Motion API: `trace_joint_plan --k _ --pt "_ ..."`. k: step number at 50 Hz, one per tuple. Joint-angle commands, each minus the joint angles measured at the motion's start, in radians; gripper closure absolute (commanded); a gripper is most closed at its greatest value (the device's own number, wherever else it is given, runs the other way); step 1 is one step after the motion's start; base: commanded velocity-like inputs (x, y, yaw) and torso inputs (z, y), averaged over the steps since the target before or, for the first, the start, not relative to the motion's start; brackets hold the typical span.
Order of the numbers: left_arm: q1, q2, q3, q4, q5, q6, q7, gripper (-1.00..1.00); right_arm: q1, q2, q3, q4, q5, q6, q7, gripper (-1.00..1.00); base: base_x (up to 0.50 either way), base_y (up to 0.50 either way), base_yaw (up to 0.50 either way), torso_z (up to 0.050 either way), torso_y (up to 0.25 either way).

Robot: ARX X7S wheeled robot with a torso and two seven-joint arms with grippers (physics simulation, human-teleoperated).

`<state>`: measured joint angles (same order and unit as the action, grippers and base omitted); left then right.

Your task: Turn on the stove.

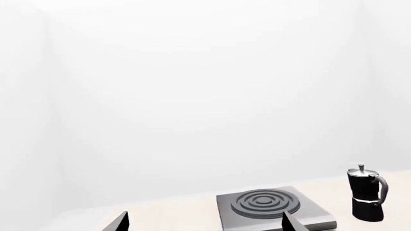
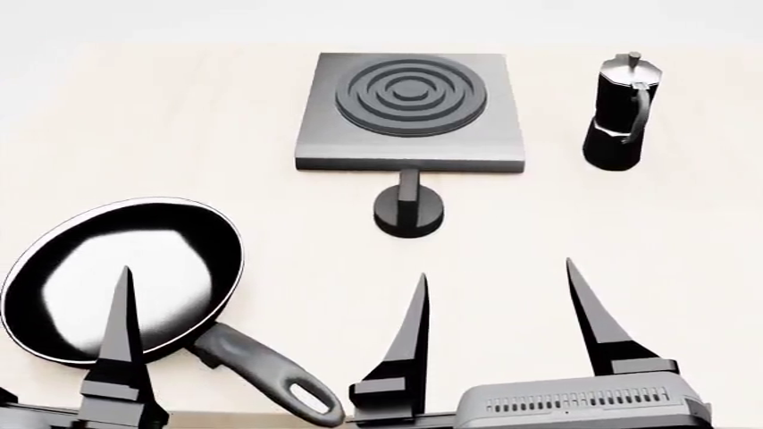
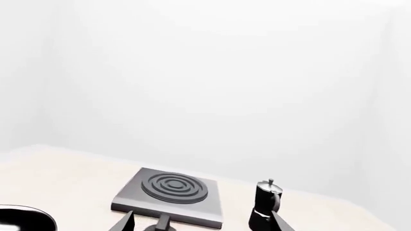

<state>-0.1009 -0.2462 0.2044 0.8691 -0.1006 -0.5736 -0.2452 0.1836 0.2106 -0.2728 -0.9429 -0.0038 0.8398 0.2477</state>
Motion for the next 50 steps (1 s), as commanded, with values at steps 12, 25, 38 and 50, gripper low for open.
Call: trace_joint_plan --k 12,25,38,50 --pt "-0.004 -0.013 0.016 -0.015 0.006 0.010 -0.015 -1.00 0.004 0.010 -0.008 0.004 0.009 -0.003 0.009 -1.00 0.00 0.16 0.00 0.000 0.000" --pt "-0.004 -0.018 0.015 -0.012 -0.003 0.010 -0.021 -1.00 0.000 0.015 -0.009 0.005 0.022 -0.020 0.008 -1.00 0.00 0.12 0.00 0.000 0.000" --pt "-0.005 -0.024 0.021 -0.011 -0.007 0.011 -0.028 -1.00 0.001 0.014 -0.005 0.004 0.033 -0.020 0.015 -1.00 0.00 0.00 0.00 0.000 0.000" --pt "-0.007 -0.029 0.025 -0.005 -0.012 0.003 -0.036 -1.00 0.000 0.015 0.003 0.012 0.044 -0.013 0.019 -1.00 0.05 0.00 0.00 0.000 0.000"
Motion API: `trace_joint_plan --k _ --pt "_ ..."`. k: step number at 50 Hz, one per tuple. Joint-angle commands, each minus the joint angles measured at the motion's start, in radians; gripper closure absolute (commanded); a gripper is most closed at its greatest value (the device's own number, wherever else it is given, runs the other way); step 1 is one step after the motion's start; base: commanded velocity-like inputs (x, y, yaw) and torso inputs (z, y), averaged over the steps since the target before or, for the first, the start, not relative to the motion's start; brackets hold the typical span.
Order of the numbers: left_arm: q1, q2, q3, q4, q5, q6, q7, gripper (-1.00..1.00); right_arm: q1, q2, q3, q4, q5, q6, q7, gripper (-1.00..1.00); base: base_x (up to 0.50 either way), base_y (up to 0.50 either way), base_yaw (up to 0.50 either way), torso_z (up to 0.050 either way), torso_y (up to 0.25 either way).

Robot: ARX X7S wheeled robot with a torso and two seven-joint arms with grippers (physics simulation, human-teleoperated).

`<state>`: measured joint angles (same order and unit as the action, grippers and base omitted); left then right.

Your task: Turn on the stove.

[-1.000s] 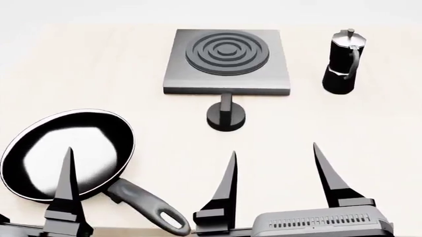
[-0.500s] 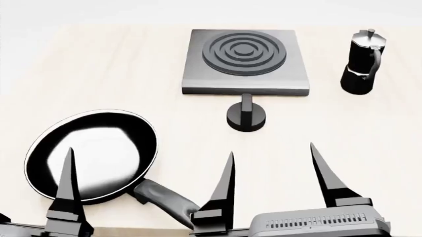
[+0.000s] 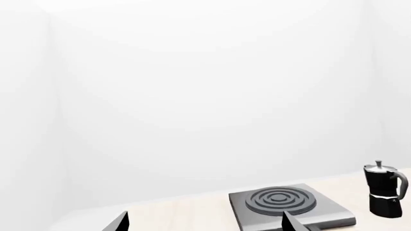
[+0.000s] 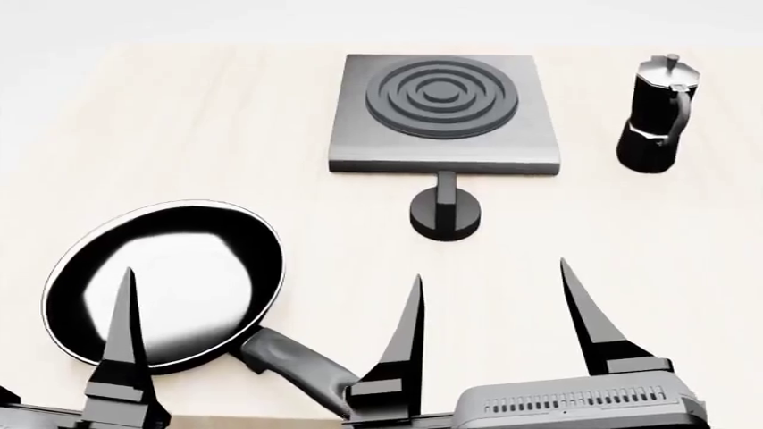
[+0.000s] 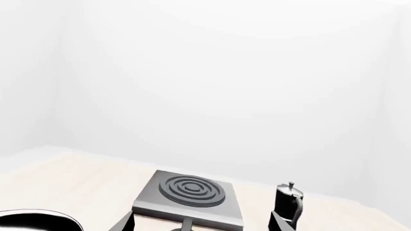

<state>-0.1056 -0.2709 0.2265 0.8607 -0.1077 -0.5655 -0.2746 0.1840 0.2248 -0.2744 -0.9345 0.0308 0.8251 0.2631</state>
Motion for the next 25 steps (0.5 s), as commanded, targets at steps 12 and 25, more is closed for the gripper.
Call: trace_joint_plan --k 12,25 --pt "-0.002 -0.009 0.007 -0.005 -0.008 0.006 -0.012 -1.00 0.001 0.004 0.001 0.013 0.014 -0.005 0.009 -1.00 0.17 0.00 0.00 0.000 0.000" --pt "-0.004 -0.014 0.008 -0.008 -0.013 0.009 -0.018 -1.00 0.002 0.007 -0.001 0.013 0.019 -0.004 0.015 -1.00 0.17 0.00 0.00 0.000 0.000"
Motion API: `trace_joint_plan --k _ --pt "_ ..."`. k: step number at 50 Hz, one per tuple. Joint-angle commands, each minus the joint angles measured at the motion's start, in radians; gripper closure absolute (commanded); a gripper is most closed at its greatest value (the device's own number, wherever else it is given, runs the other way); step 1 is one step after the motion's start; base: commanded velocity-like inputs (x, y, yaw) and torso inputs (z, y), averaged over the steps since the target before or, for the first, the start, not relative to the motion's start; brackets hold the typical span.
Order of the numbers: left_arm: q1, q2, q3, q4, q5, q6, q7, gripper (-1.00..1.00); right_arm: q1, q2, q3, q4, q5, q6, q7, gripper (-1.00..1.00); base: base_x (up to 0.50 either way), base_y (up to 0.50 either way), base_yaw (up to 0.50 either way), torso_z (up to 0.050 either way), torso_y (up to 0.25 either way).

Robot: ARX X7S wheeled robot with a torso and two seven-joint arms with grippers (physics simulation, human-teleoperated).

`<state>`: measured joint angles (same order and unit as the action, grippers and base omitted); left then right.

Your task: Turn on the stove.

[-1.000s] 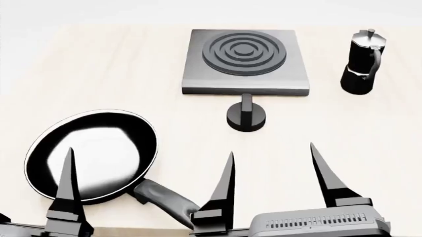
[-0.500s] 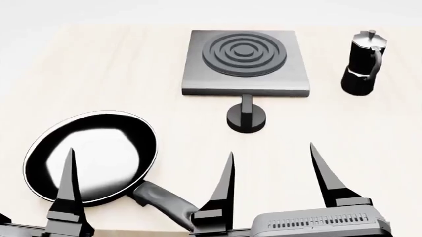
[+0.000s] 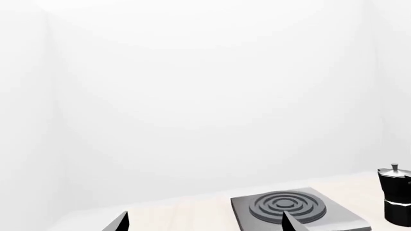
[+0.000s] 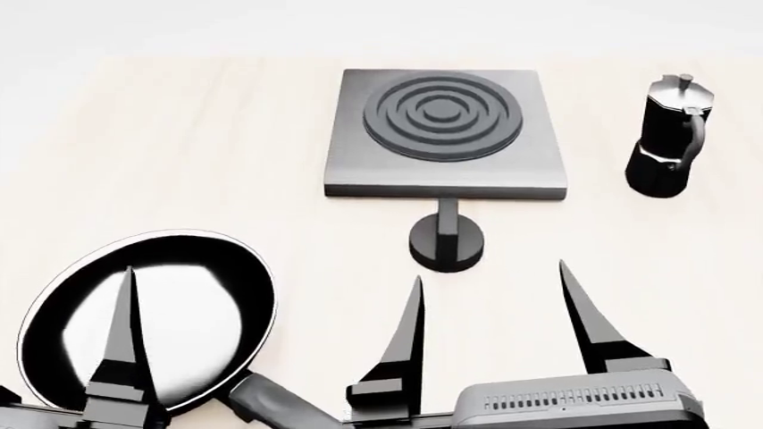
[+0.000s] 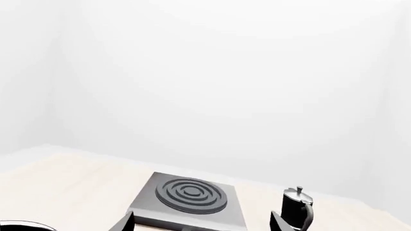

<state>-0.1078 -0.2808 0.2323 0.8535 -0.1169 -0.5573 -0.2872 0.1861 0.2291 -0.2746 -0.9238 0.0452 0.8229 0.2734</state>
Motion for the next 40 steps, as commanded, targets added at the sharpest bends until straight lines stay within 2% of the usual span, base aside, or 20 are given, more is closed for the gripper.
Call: trace_joint_plan --k 1,40 --pt "-0.001 -0.005 0.003 -0.001 -0.004 0.002 -0.006 -1.00 0.001 0.002 0.000 0.001 0.005 0.000 0.005 -1.00 0.17 0.00 0.00 0.000 0.000" --pt "-0.005 -0.018 0.012 -0.001 -0.017 0.001 -0.025 -1.00 0.002 0.014 -0.002 -0.001 0.025 0.002 0.021 -1.00 0.17 0.00 0.00 0.000 0.000"
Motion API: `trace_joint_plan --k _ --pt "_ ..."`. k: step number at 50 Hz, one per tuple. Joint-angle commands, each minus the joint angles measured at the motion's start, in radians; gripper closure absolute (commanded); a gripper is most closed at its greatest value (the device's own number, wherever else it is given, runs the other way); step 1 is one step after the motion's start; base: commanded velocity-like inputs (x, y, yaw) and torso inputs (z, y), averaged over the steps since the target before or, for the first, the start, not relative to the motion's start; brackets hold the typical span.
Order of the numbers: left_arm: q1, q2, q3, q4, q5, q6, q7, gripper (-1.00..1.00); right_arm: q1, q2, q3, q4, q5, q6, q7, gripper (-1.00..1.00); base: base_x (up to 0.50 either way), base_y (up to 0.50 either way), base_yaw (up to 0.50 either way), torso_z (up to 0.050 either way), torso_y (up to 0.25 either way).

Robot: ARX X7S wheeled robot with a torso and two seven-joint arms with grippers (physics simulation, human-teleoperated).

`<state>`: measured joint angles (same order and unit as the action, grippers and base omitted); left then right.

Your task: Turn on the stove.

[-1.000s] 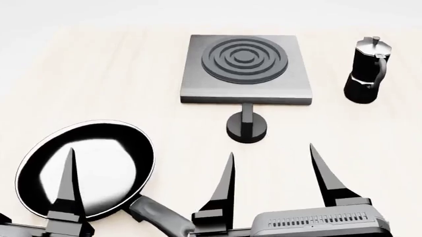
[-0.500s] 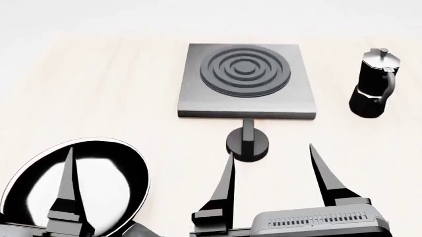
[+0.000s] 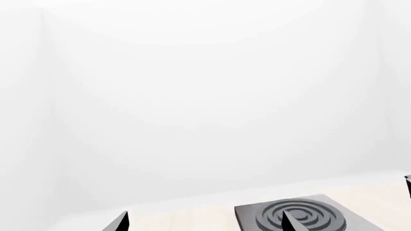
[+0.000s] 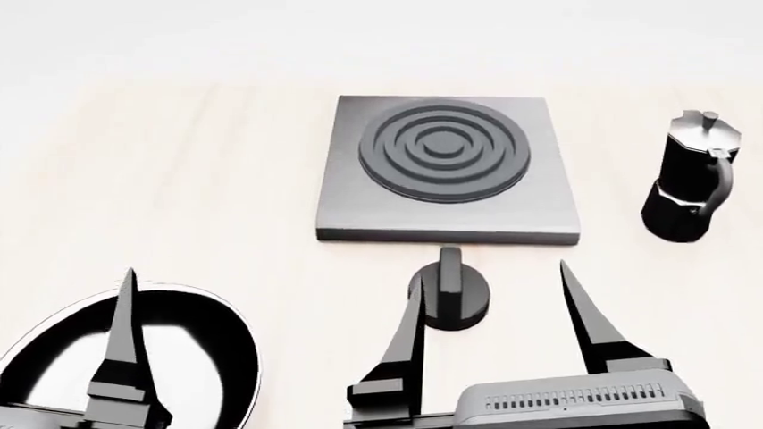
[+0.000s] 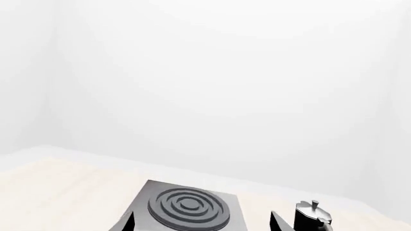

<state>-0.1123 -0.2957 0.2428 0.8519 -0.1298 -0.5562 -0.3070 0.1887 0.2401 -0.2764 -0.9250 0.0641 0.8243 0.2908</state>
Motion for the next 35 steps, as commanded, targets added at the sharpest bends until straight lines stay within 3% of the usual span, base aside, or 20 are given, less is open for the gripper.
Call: trace_joint_plan --k 1,35 --pt "0.000 -0.003 0.003 -0.001 -0.004 0.002 -0.006 -1.00 0.000 0.004 -0.001 0.001 0.005 0.001 0.005 -1.00 0.16 0.00 0.00 0.000 0.000" --pt "-0.005 -0.016 0.008 -0.009 -0.016 0.009 -0.018 -1.00 0.004 0.011 -0.007 0.007 0.021 -0.007 0.018 -1.00 0.17 0.00 0.00 0.000 0.000"
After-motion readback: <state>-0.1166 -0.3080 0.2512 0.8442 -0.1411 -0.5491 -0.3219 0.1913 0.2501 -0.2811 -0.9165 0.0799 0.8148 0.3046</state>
